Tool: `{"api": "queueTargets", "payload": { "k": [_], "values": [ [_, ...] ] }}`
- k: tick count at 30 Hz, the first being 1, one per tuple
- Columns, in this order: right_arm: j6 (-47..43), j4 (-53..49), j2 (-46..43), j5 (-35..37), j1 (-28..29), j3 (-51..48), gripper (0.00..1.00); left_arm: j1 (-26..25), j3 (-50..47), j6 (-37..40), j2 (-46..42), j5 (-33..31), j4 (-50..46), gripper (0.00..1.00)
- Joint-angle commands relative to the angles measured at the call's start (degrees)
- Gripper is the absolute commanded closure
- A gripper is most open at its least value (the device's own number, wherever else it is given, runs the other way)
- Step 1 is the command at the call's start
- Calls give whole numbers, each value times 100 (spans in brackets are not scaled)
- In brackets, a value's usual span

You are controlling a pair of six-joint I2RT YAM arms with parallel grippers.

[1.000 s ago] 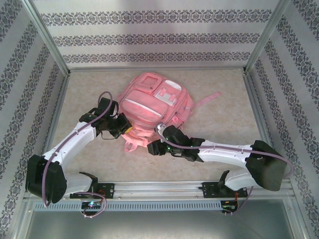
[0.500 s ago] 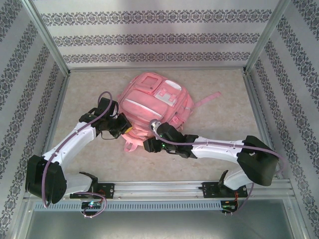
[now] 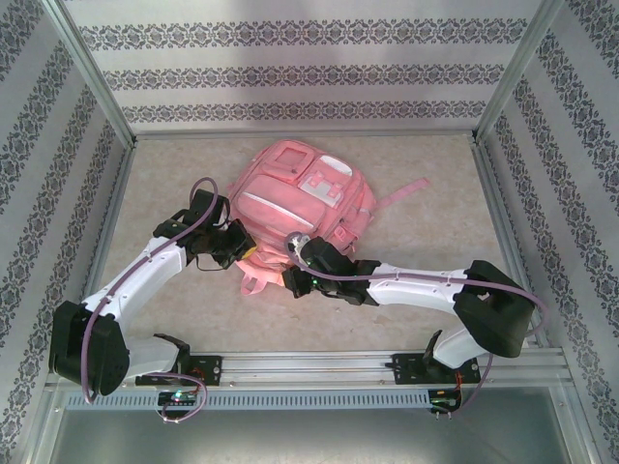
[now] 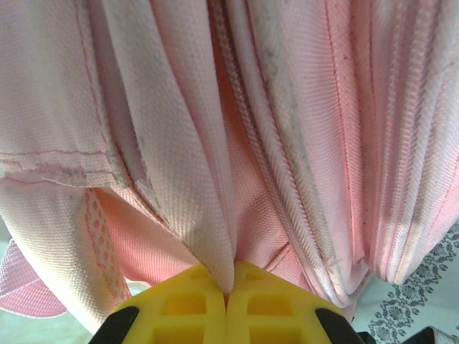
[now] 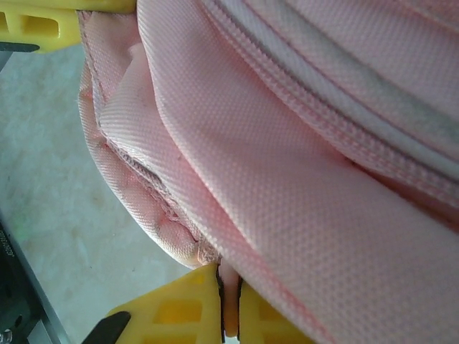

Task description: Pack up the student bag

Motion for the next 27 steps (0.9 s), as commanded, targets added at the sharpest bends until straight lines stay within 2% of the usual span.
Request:
{"api": "queueTargets", "payload": {
  "k": [1,7,18,23,27],
  "values": [
    [-123,-111,-194,102,23,-6,90,-33,228,268,-147,-71,55,100],
    [-116,-289,-321,63,-151,-259,94,41,448,603,-289,-529,-324,100],
    [-243,-678,-431,-174,-295,-360,100,89,537,780,-338,-765,-510,100],
    [-314,-791,-592,-1045,-386,-116,100,84,431,778,-279,-577,-379,100],
    [-670,-1801,-317,-1482,-384,821,100,69,393,791,-211,-601,-400,100]
  ]
}}
